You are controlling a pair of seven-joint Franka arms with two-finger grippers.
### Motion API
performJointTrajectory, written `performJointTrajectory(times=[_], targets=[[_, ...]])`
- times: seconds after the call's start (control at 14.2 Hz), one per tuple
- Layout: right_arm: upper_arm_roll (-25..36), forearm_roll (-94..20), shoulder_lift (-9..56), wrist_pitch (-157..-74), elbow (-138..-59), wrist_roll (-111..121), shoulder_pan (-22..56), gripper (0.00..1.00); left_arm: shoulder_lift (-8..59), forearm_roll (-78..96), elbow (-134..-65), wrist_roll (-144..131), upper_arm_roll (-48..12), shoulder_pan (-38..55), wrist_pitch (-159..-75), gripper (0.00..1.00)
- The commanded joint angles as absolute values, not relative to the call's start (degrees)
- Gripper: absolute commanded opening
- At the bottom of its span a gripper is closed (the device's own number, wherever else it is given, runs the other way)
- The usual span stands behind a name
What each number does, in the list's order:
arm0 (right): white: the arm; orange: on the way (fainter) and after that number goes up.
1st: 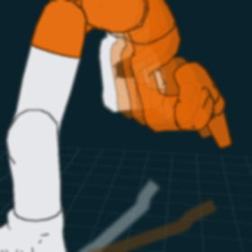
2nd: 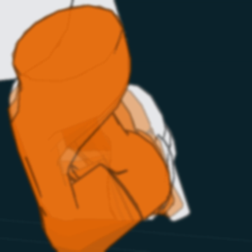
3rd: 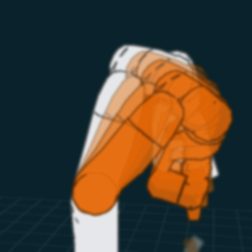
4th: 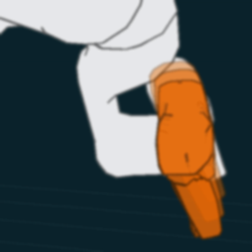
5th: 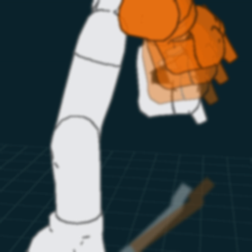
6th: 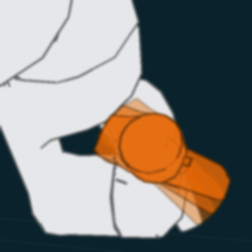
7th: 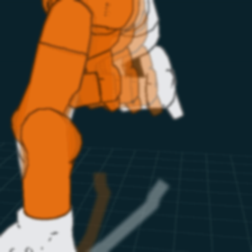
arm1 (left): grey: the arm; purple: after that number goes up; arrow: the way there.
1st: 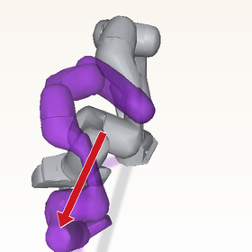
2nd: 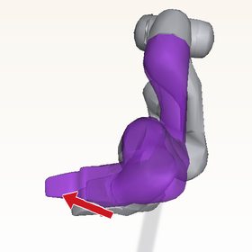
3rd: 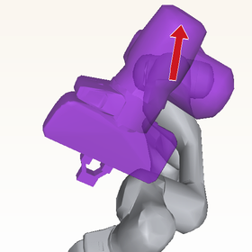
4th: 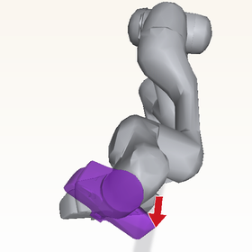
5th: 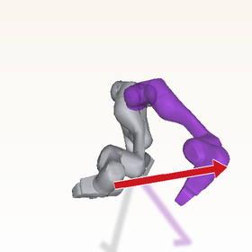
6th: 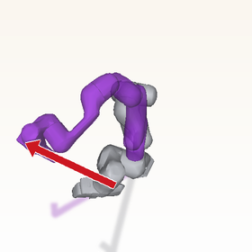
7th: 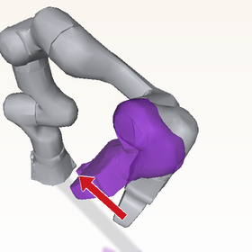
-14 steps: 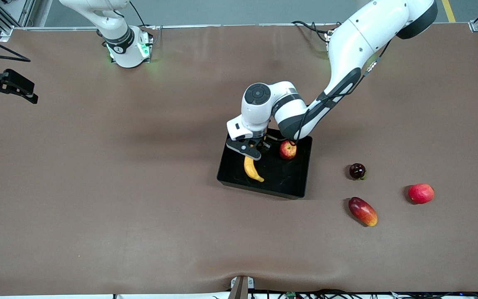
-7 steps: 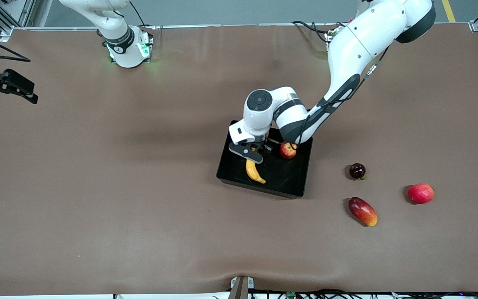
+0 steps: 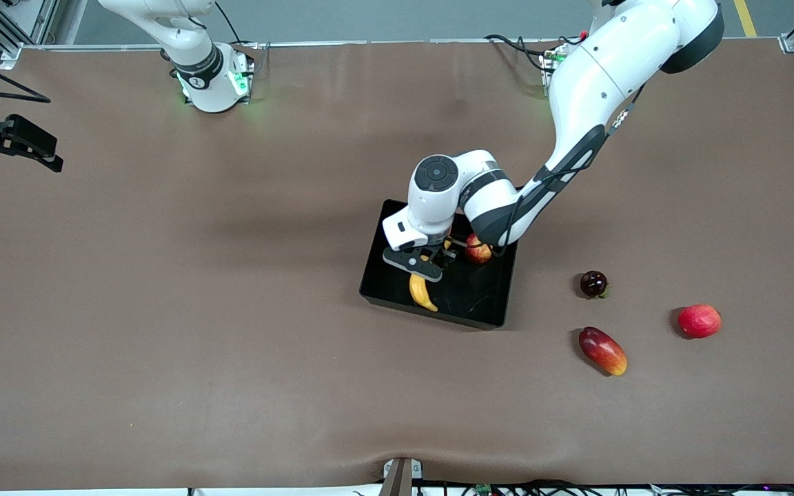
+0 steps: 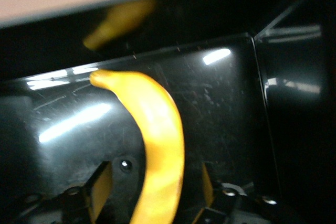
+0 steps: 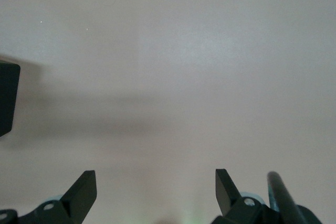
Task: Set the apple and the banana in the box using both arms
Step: 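Lower the banana into the box and open the left gripper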
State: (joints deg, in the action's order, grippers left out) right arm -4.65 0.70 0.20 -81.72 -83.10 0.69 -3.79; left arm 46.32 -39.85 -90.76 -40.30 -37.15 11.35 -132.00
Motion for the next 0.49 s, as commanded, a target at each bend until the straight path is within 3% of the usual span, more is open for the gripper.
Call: performJointTrajectory(times=[0.0,0.21,0.42], targets=[[-5.19,0.09,0.26,-81.04,-82.53,1.58,-4.83,1.0,42.55,-38.95,-87.64,-40.87,-37.79,10.03,-126.32,1.0],[-5.19,0.09,0.26,-81.12,-82.53,1.58,-4.83,1.0,37.46,-32.88,-83.42,-37.72,-38.58,6.08,-119.2,1.0],[-5.19,0.09,0.26,-81.12,-82.44,1.58,-4.92,1.0,32.1,-25.95,-83.58,-32.01,-38.67,-1.56,-118.65,1.0]])
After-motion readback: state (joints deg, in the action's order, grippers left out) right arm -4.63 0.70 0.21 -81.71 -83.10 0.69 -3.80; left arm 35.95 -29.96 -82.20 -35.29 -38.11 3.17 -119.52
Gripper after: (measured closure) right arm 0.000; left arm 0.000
